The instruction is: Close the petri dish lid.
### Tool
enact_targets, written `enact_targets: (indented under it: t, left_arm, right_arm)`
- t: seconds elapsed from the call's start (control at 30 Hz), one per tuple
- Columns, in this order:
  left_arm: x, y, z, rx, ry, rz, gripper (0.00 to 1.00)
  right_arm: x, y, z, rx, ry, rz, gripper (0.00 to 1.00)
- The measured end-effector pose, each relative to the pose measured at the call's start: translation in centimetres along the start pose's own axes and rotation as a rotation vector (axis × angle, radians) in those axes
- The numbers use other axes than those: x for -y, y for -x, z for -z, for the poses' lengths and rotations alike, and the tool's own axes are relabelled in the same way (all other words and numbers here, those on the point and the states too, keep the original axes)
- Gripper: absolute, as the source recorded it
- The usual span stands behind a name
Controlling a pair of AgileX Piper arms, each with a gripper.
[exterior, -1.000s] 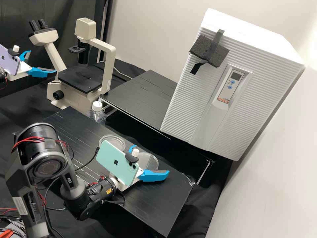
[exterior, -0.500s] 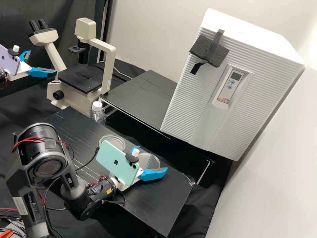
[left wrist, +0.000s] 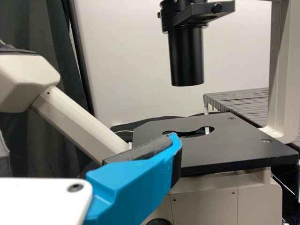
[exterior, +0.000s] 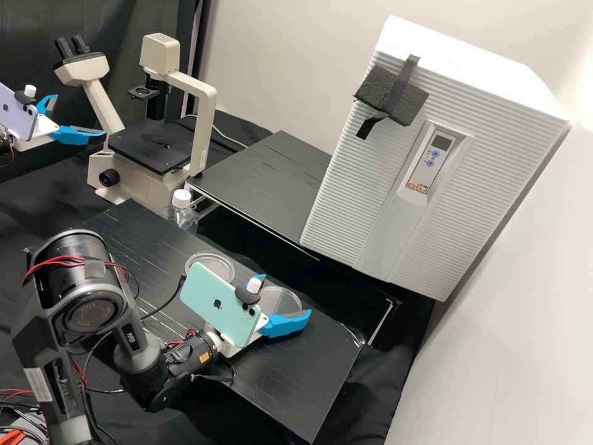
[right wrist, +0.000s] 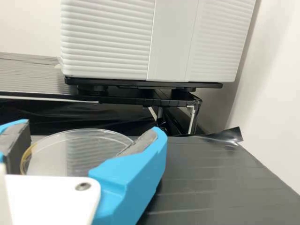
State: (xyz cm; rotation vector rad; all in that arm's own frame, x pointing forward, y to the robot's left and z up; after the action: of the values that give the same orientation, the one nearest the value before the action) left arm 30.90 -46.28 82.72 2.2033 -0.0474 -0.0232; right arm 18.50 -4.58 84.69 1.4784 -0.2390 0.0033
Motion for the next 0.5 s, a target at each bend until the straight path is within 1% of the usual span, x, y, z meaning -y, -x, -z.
enact_targets:
  t: [0.03,0.13,0.17,0.2,0.27,0.47,0.5]
  left_arm:
    - [0.0,0.0,0.0,0.000,0.000,0.000,1.00]
    - [0.0,0.0,0.0,0.000,0.000,0.000,1.00]
    - [0.0,0.0,0.0,0.000,0.000,0.000,1.00]
    - [0.0,0.0,0.0,0.000,0.000,0.000,1.00]
    - [0.0,0.0,0.0,0.000,0.000,0.000,1.00]
    - [0.0,0.0,0.0,0.000,0.000,0.000,1.00]
    - [0.0,0.0,0.0,0.000,0.000,0.000,1.00]
  right_arm:
    - [0.0,0.0,0.0,0.000,-0.002,0.000,0.00]
    - [-0.1,0.0,0.0,-0.002,-0.027,0.001,0.00]
    - [-0.1,0.1,0.0,-0.010,-0.045,0.004,0.00]
    - [-0.2,0.1,0.1,-0.020,-0.053,0.006,0.00]
    - [-0.4,0.3,0.2,-0.028,-0.081,0.001,0.00]
    - [-1.1,1.7,1.1,-0.035,-0.158,-0.005,0.00]
    - [-1.2,1.9,1.3,-0.046,-0.159,-0.012,0.00]
